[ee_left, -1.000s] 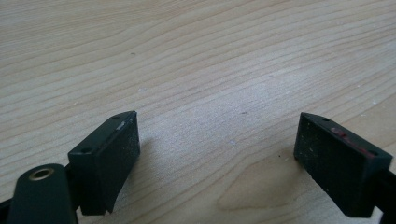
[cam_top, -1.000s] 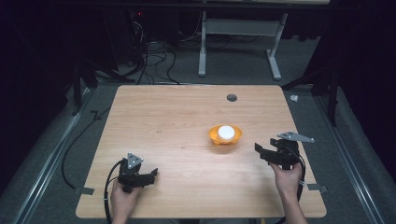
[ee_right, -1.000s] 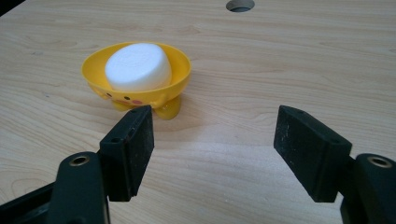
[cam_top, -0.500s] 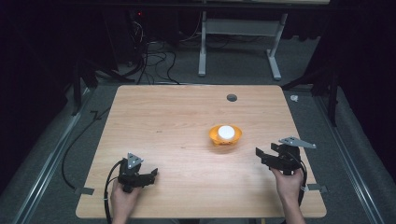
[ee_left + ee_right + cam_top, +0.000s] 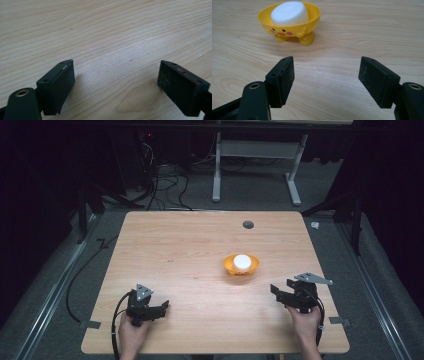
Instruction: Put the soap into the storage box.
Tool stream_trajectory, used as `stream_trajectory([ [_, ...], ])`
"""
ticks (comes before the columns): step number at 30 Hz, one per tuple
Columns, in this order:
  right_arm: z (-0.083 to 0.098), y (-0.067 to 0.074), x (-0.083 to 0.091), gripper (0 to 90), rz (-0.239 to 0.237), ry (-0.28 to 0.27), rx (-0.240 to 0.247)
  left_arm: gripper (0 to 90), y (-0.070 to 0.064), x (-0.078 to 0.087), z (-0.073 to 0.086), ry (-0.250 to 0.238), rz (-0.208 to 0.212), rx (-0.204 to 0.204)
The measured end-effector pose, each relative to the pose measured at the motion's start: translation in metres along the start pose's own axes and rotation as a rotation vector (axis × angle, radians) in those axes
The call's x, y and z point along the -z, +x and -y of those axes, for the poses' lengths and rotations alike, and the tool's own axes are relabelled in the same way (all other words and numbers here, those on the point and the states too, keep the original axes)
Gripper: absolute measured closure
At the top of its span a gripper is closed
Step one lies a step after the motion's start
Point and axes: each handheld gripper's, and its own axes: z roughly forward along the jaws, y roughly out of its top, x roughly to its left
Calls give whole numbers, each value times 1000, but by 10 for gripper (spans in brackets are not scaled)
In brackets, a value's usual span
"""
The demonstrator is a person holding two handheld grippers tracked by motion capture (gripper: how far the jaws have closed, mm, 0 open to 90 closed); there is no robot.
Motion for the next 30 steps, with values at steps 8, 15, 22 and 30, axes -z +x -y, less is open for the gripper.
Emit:
stream_trajectory([
  [8, 10, 0, -8, 296, -1, 21, -9, 148, 0, 0, 0, 0, 0, 0],
  [15, 18, 1, -13, 297, 1, 35, -12, 147, 0, 0, 0, 0, 0, 0],
  [22, 22, 2, -17, 310, -2, 44, -2, 147, 0, 0, 0, 0, 0, 0],
  [30, 27, 4, -21, 311, 6, 60, 3, 147, 0, 0, 0, 0, 0, 0],
])
